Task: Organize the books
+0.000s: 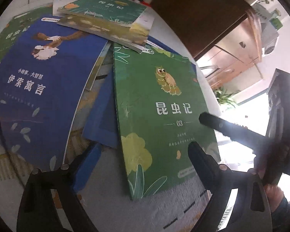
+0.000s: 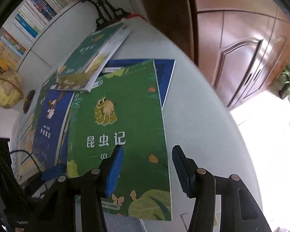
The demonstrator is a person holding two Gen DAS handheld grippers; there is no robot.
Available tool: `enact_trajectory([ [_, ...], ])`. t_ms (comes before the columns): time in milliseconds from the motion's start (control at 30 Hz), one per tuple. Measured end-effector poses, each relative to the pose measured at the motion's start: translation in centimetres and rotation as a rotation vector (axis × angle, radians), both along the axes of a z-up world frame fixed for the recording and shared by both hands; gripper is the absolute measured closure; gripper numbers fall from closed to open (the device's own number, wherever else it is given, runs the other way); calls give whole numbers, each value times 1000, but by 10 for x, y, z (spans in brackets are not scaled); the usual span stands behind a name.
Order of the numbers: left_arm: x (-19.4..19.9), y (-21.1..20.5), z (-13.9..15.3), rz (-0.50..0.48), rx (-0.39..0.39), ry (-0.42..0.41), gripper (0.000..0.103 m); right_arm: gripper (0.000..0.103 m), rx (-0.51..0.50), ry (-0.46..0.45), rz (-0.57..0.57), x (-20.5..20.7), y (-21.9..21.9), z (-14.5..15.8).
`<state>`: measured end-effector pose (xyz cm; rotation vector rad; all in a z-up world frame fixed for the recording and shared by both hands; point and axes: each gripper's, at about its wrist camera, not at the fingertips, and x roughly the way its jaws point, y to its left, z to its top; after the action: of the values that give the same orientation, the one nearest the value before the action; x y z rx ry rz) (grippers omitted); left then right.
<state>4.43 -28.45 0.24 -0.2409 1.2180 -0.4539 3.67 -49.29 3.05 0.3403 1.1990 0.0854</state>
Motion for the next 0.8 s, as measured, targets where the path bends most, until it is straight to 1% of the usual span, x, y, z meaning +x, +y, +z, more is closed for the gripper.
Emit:
enact_trajectory([
  [100, -1, -2, 0, 14, 7, -9, 11, 51, 7, 13, 28, 1, 1, -6],
  [200, -2, -5, 0, 13, 22, -18, 11, 51, 3, 7, 56, 2, 5, -7],
  [300, -2, -8, 1, 5, -5, 3, 11, 51, 48, 15, 73, 2, 5, -7],
  [367, -4, -13, 0, -3, 16, -7, 11, 51, 69, 18, 67, 0, 4, -6],
  [433, -2, -14, 0, 0, 11, -12, 10, 51, 67, 22, 66, 1, 5, -5],
  [467, -1, -12, 0, 5, -4, -6, 10, 51, 63, 22, 70, 1, 5, -4],
  [533, 1, -7, 2, 9, -70, 20, 10, 51, 36, 21, 84, 0, 8, -1],
  [600, -4, -3, 11, -5, -119, 18, 10, 50, 3, 14, 96, -3, 10, 6],
  [667, -13, -1, 21, -37, -152, 5, 10, 50, 10, 2, 103, -5, 10, 14],
  [733, -26, 5, 31, -65, -201, 5, 10, 50, 22, -17, 133, -9, 15, 25],
  [800, -38, 15, 40, -57, -233, -1, 10, 50, 40, -31, 185, -10, 26, 33],
])
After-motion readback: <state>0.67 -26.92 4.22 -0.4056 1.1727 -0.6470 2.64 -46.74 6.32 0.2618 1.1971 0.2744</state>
